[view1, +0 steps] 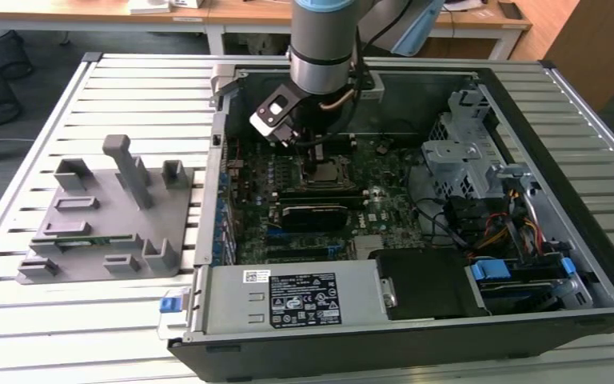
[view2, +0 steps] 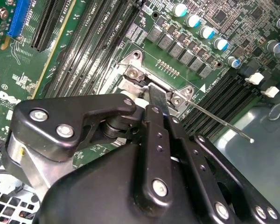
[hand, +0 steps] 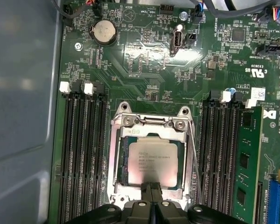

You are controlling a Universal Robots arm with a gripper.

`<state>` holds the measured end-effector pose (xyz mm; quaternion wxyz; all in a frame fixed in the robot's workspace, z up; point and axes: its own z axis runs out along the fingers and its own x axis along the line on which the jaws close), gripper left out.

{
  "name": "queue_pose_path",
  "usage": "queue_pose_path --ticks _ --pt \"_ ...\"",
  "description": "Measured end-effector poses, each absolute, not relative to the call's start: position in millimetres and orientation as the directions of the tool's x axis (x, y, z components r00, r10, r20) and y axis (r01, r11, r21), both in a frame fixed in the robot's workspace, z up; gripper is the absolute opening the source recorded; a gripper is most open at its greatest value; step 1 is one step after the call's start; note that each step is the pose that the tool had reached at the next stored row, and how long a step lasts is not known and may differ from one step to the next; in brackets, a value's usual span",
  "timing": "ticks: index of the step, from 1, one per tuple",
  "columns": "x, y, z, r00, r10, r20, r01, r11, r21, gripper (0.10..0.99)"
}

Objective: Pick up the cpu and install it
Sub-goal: 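Close the cpu cover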

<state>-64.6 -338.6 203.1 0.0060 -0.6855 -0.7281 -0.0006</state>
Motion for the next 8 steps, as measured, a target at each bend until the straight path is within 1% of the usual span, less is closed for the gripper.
queue_pose_path --ticks 8 --pt "-64.0 -338.6 201.0 -0.06 0.998 0.01 0.998 0.06 -0.007 0.106"
